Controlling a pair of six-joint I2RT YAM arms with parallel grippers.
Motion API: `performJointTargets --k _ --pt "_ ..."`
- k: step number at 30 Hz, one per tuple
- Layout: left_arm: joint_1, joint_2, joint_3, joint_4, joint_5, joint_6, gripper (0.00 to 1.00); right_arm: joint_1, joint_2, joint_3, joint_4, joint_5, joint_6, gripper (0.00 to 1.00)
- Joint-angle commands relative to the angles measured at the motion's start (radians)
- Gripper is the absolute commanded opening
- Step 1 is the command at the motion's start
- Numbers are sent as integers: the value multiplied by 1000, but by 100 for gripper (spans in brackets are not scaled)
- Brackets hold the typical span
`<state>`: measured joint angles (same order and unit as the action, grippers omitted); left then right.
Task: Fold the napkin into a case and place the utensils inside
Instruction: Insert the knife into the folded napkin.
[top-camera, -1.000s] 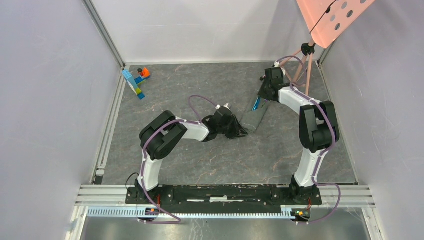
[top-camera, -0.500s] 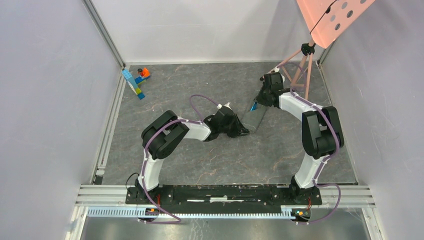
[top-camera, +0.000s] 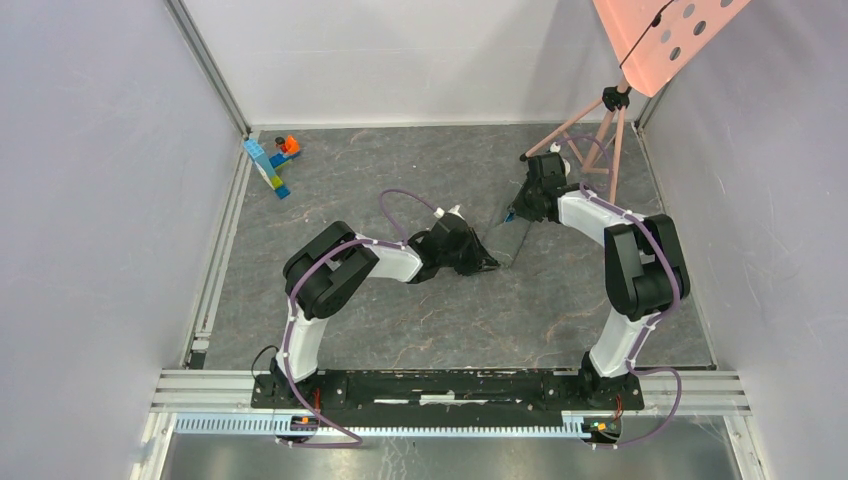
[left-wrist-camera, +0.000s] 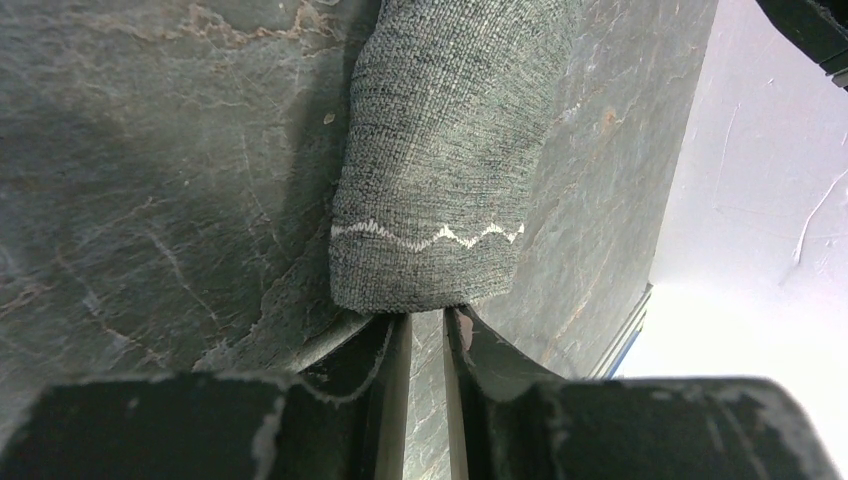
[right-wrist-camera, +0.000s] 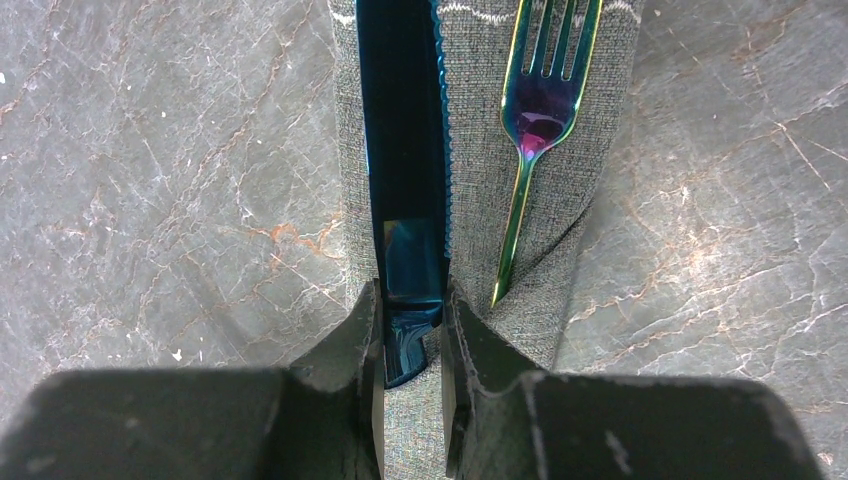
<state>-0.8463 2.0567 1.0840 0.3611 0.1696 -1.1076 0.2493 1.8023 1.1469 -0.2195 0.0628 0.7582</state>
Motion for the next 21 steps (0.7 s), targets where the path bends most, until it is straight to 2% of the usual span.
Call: performJointTargets --k 1,3,11,15,21 --pt "-7 10 14 7 -36 -33 25 13 -40 -7 16 -4 21 14" --pt "-6 8 14 6 -38 -32 25 13 -41 -15 23 0 23 20" --pt "-8 -5 3 12 -40 -26 25 17 -48 -17 22 1 12 31" --pt "-8 -12 -3 13 -47 -18 25 18 -70 -12 18 12 -11 42" --pt "-8 -21 -5 13 -46 -15 27 19 -100 31 -5 10 -67 48"
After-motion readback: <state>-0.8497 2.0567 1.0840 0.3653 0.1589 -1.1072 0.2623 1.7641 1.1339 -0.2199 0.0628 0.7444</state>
